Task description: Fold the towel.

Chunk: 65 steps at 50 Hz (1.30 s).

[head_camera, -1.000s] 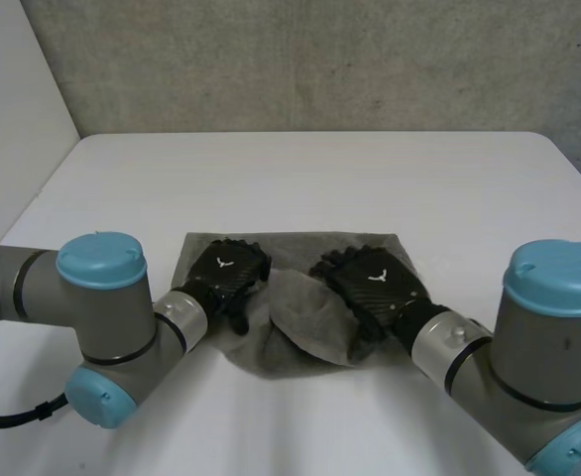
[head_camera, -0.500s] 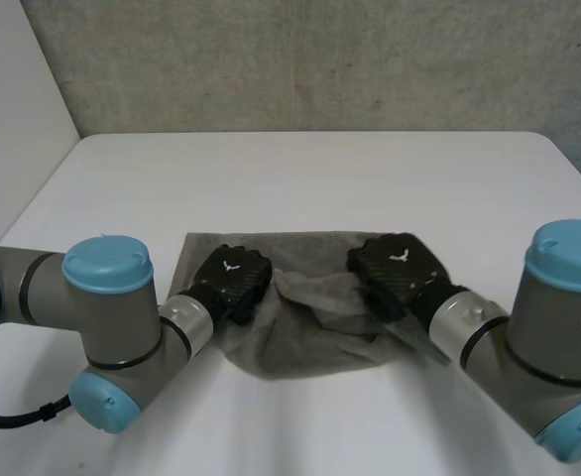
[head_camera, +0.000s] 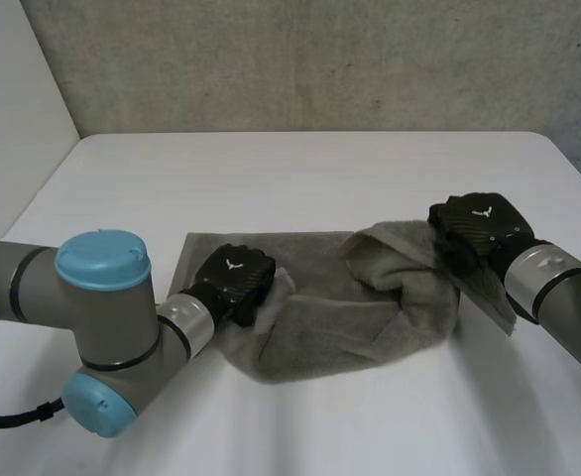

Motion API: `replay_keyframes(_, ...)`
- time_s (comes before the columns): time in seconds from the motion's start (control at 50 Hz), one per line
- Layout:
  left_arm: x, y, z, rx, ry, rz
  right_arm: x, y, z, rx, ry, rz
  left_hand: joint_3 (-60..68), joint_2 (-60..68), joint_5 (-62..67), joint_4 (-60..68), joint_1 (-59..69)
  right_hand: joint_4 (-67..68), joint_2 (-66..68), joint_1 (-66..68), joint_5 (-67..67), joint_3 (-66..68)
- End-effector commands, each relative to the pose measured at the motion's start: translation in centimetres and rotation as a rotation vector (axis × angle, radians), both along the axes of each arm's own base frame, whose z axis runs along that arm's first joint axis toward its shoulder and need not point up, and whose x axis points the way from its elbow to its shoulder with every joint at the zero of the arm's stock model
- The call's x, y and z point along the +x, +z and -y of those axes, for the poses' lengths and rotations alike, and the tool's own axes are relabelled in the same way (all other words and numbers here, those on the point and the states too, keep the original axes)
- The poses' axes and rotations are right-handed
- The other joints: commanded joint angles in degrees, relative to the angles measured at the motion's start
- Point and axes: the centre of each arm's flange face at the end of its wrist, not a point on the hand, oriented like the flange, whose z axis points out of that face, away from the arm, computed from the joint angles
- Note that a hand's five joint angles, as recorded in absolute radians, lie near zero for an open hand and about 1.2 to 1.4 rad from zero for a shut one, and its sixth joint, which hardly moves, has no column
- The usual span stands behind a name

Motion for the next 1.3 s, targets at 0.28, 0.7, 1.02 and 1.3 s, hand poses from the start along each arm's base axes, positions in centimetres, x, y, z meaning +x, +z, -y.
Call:
replay_keyframes(0.28,-1.7,17.3,7.8,-0.396,0.002,-0.251,2.8,21.1,6.5,-0.519,-0.014,0.242,4.2,4.09,5.05,2.57,8.08,3.5,5.87,4.83,5.44,5.9)
replay_keyframes(0.7,7.0,22.2,4.7,-0.322,0.074,-0.43,2.9,14.5,4.0,-0.08,0.063,-0.051,4.2,4.09,5.05,2.57,8.08,3.5,5.87,4.83,5.44,5.9)
replay_keyframes(1.02,9.4,13.5,-1.8,-0.121,0.032,-0.368,3.3,10.0,4.6,0.093,0.038,-0.044,4.2,4.09,5.05,2.57,8.08,3.5,5.87,4.83,5.44,5.9)
replay_keyframes(1.3,11.6,11.8,-0.6,-0.094,0.126,-0.357,3.1,2.8,10.5,0.094,-0.156,-0.192,4.2,4.09,5.05,2.57,8.08,-66.5,-64.13,-65.17,-64.56,-64.1)
